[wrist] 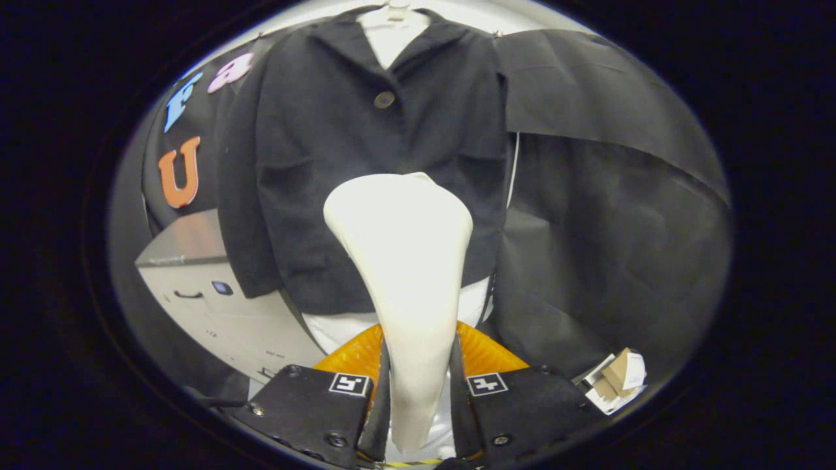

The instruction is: Iron the clothes twice with a garment steamer, once on the left side and once on the right side.

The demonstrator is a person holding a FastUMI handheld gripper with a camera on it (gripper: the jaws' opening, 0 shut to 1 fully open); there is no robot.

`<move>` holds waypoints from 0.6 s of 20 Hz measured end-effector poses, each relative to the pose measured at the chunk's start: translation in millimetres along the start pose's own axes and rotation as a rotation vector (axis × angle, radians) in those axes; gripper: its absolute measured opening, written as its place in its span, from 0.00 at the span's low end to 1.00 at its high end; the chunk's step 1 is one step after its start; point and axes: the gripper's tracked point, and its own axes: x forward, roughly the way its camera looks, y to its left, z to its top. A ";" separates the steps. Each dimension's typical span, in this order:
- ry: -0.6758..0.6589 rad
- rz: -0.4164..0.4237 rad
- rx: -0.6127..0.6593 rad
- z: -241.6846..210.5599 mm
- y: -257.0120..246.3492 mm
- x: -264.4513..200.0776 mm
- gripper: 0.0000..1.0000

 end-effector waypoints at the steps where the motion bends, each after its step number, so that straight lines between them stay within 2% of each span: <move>1: -0.025 -0.005 0.014 18.1 -12.3 -5.8 0.41; 7: -0.174 0.023 0.092 139.0 -64.5 -21.0 0.41; 12: -0.269 0.077 0.105 246.5 -79.3 -9.7 0.41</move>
